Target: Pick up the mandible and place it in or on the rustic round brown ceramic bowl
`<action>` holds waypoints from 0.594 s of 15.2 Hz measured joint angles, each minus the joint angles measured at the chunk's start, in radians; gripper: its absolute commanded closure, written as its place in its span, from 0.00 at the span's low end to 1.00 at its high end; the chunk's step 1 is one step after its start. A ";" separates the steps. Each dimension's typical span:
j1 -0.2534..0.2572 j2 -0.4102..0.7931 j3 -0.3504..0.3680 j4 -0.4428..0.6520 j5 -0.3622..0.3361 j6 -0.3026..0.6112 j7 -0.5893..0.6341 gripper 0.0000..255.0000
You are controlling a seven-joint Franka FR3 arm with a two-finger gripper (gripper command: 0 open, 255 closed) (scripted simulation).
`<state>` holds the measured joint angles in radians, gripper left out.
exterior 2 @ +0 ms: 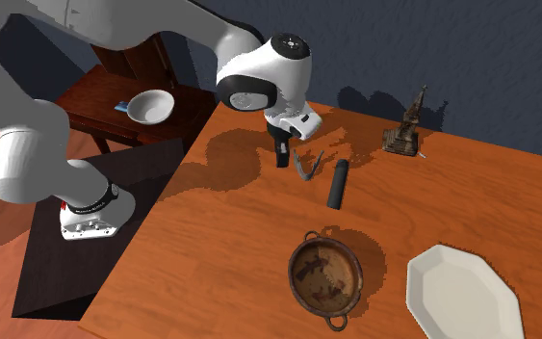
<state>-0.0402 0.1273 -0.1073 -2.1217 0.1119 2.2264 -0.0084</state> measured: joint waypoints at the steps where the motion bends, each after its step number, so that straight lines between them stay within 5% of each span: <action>1: -0.005 0.037 -0.003 0.023 0.004 0.014 -0.010 0.00; 9: -0.032 0.334 -0.001 0.272 0.033 0.067 -0.036 0.00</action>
<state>-0.0722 0.4610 -0.1082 -1.8497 0.1450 2.2936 -0.0445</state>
